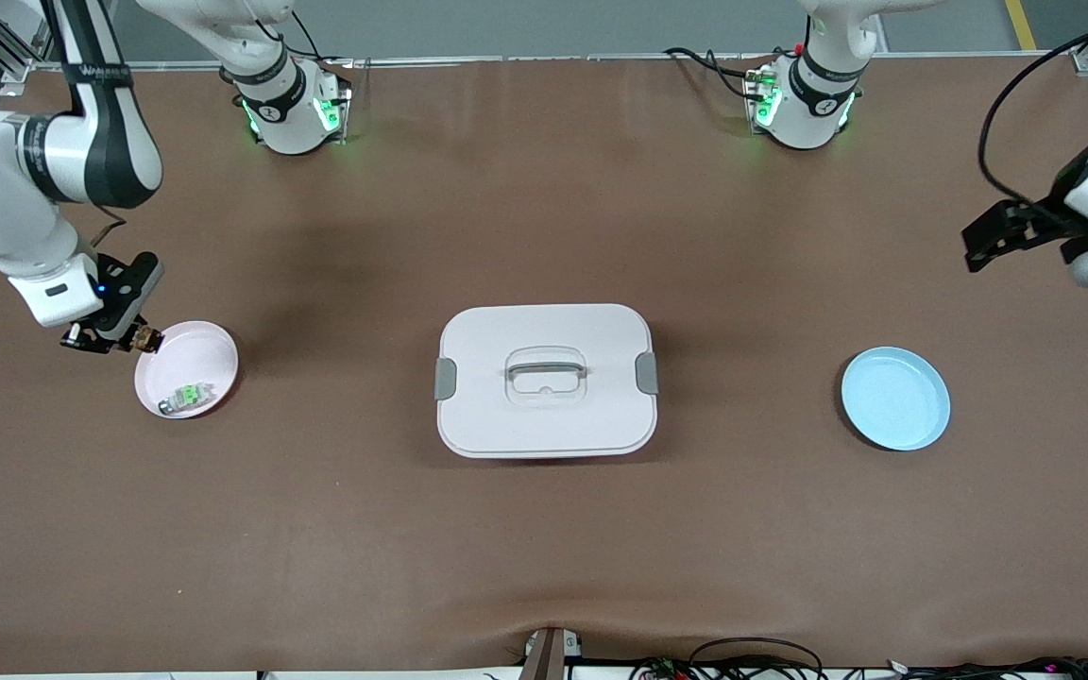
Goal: Transfer orange switch to right arm and place
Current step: 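Move the right gripper with the switch over the white plate, then lower the switch onto the white plate and open the right gripper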
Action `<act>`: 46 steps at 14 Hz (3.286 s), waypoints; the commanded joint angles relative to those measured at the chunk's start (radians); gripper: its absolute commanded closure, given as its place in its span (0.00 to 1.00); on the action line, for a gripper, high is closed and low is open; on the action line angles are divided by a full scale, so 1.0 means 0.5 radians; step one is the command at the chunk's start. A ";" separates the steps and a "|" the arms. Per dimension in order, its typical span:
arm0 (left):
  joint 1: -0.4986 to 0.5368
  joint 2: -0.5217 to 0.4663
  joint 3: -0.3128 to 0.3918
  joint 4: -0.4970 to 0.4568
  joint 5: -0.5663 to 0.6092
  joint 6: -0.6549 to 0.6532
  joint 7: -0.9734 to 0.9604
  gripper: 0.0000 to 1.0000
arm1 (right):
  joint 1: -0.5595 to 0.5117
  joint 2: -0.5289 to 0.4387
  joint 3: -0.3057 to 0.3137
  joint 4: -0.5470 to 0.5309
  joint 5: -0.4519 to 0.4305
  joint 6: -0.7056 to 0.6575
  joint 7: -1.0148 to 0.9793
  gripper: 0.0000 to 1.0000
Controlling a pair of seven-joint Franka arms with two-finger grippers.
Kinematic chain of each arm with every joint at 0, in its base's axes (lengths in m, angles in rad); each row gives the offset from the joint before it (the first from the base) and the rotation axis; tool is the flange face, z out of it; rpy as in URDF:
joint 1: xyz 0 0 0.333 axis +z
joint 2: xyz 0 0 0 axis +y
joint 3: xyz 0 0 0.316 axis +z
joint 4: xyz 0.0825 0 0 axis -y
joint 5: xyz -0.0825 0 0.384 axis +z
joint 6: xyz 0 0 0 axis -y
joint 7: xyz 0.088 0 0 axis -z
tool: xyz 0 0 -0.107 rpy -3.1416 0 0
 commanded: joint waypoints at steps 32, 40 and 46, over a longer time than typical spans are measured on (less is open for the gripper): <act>-0.026 -0.205 0.034 -0.227 -0.145 0.066 0.004 0.00 | -0.220 0.577 0.044 -0.186 -0.031 0.630 -0.227 0.00; -0.026 -0.196 0.034 -0.221 -0.148 0.075 0.004 0.00 | -0.189 0.482 0.062 -0.131 -0.016 0.627 0.958 0.00; -0.023 -0.180 0.034 -0.221 -0.148 0.088 0.004 0.00 | -0.186 0.473 0.121 -0.082 -0.019 0.651 2.391 0.00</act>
